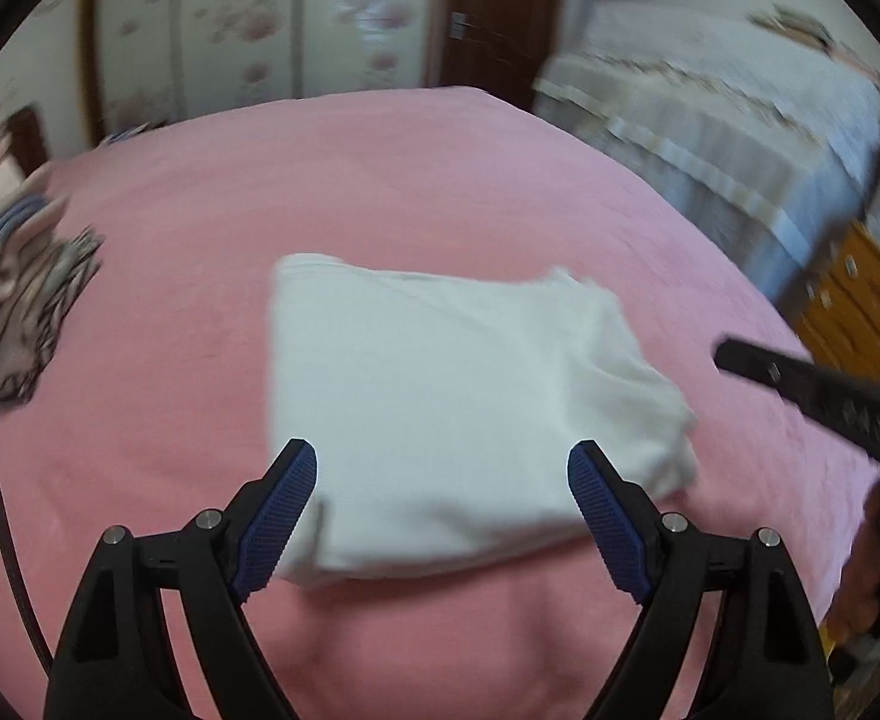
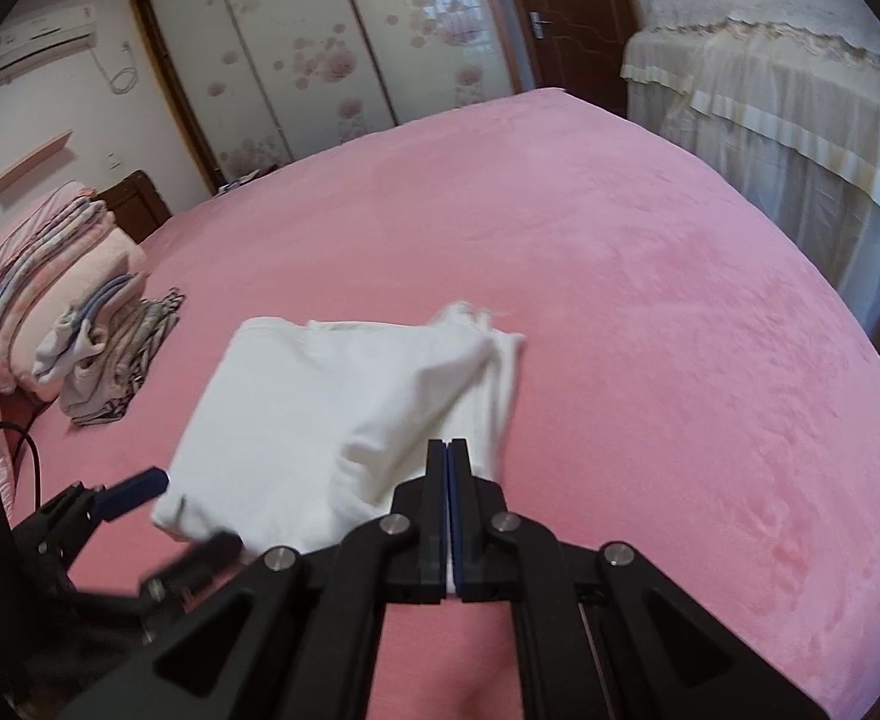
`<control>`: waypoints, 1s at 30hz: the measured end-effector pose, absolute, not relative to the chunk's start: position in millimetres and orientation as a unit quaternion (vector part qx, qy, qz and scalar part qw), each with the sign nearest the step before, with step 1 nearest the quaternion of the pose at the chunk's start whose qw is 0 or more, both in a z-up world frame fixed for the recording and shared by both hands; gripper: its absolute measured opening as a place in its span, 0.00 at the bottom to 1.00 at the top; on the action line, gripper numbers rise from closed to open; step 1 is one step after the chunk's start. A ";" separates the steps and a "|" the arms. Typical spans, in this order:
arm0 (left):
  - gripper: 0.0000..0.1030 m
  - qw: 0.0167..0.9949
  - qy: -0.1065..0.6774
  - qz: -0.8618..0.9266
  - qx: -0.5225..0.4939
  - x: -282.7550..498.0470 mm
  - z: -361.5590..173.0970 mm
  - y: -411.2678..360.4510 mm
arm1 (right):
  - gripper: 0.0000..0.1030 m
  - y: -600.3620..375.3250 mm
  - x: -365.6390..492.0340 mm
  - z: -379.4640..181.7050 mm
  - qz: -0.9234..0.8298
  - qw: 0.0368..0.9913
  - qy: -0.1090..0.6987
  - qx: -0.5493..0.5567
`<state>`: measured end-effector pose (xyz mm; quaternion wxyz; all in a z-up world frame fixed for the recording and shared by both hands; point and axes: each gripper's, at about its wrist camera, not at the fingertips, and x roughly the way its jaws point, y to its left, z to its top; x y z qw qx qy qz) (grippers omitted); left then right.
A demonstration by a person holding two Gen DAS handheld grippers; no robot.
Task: Fold small clothes
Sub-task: 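Fold the held edges over onto the sweatshirt and open both tools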
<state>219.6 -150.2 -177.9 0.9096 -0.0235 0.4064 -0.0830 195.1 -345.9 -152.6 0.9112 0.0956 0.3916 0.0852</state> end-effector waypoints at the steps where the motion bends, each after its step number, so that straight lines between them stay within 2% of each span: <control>1: 0.83 0.910 0.407 -0.064 -0.042 226.3 -177.4 -135.7 | 0.02 -336.9 197.6 -149.7 0.095 0.911 0.390 0.092; 5: 0.83 0.907 0.414 -0.035 -0.070 246.3 -186.5 -112.0 | 0.02 -297.0 209.1 -143.6 0.138 0.908 0.389 0.074; 10: 0.83 0.902 0.426 -0.036 -0.063 262.9 -204.7 -121.2 | 0.02 -266.5 231.1 -166.1 0.161 0.889 0.425 0.061; 22: 0.83 0.893 0.446 -0.042 -0.050 271.6 -228.1 -132.3 | 0.02 -334.4 225.6 -206.6 0.065 0.879 0.464 0.086; 30: 0.90 0.885 0.457 -0.042 -0.074 265.1 -247.5 -117.9 | 0.02 -343.5 211.3 -228.6 0.047 0.875 0.474 0.086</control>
